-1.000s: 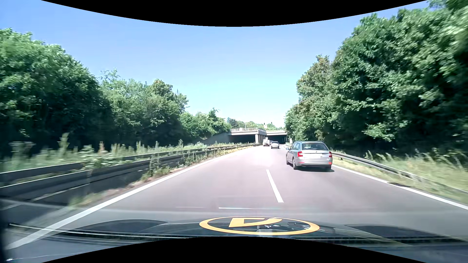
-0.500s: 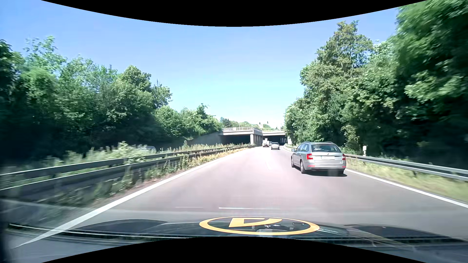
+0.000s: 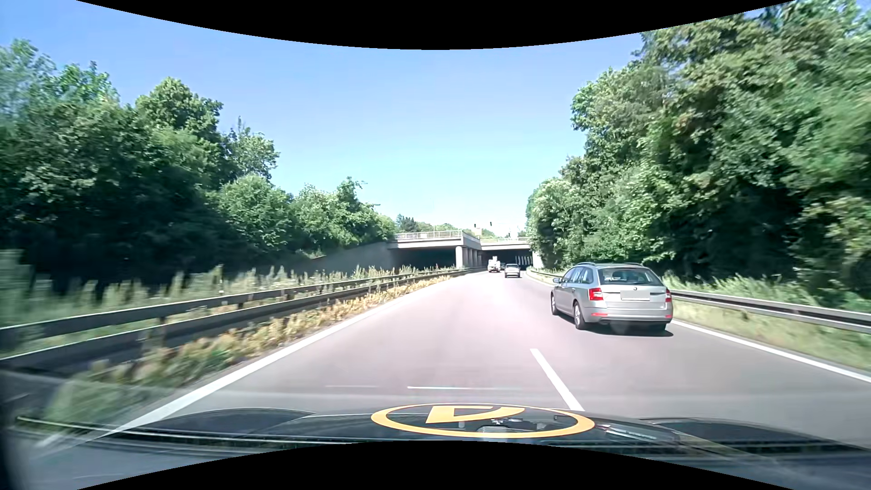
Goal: Follow the waypoints while adhering to traffic rules and regulations
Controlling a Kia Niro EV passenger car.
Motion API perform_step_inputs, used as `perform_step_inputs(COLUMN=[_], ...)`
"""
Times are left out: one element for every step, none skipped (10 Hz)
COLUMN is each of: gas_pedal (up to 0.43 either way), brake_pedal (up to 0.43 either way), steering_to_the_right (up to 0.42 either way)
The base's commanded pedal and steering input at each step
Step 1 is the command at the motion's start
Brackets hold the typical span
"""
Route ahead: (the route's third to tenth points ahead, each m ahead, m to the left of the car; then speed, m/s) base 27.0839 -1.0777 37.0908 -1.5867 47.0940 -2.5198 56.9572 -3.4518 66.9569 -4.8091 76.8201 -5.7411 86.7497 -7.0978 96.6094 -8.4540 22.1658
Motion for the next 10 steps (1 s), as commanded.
perform_step_inputs(gas_pedal=[0.268, 0.268, 0.268, 0.268, 0.268, 0.268, 0.268, 0.268, 0.268, 0.268], brake_pedal=[0.0, 0.0, 0.0, 0.0, 0.0, 0.0, 0.0, 0.0, 0.0, 0.0], steering_to_the_right=[0.011, 0.011, 0.011, 0.011, 0.011, 0.011, 0.011, 0.011, 0.011, 0.011])
